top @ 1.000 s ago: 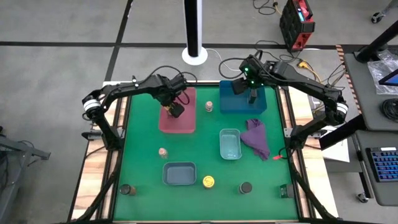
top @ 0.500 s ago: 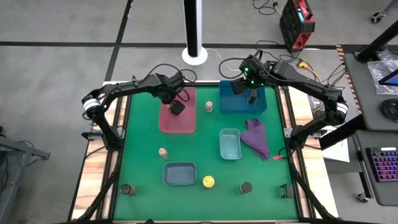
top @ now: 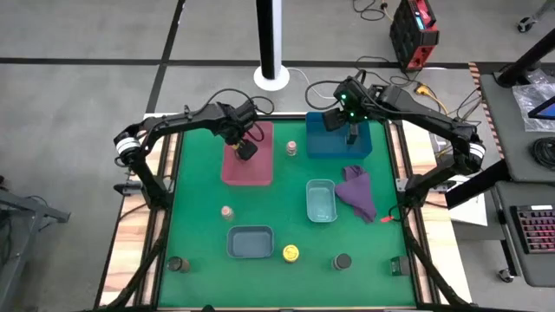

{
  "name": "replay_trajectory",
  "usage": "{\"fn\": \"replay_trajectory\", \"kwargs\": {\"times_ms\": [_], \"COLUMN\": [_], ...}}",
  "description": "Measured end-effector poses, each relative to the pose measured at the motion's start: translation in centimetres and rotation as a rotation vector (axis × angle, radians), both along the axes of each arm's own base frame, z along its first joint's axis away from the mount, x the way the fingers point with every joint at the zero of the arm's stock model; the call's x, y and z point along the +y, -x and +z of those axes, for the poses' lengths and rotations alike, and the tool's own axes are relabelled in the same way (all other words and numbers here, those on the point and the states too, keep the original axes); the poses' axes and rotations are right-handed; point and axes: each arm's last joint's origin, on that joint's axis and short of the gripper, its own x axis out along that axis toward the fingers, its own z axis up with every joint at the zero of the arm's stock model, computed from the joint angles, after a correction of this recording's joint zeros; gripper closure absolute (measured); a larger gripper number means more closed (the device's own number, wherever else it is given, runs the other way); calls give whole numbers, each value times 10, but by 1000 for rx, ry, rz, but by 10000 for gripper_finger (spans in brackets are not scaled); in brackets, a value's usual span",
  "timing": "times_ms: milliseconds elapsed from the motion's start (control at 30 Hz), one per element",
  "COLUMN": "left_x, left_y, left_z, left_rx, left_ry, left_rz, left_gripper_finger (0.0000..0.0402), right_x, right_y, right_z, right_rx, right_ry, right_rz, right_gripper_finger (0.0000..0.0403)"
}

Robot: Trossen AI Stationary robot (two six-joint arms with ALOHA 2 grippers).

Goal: Sort spices by type
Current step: Put the top yellow seasoning bottle into the large pink bin, then put the top brown seasoning bottle into the small light blue bin

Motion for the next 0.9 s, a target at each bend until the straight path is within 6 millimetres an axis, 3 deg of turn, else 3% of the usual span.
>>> {"fn": "replay_trajectory", "kwargs": {"times_ms": [267,533,900], "left_x": [0,-2,1], "left_y": [0,3,-2], "left_z": [0,9,57], "left_rx": [1,-18,-39], "left_ry": [-1,-19,-51], "left_rz": [-9,-34,-95], "left_gripper_finger": [109,100,100], "right_x": [0,0,-1], "right_y": [0,0,-2], "right_z": [0,0,1], "right_rx": [0,2,-5], "right_ry": [0,1,15], "right_rz": [0,2,59], "right_gripper_finger": [204,204,204]}}
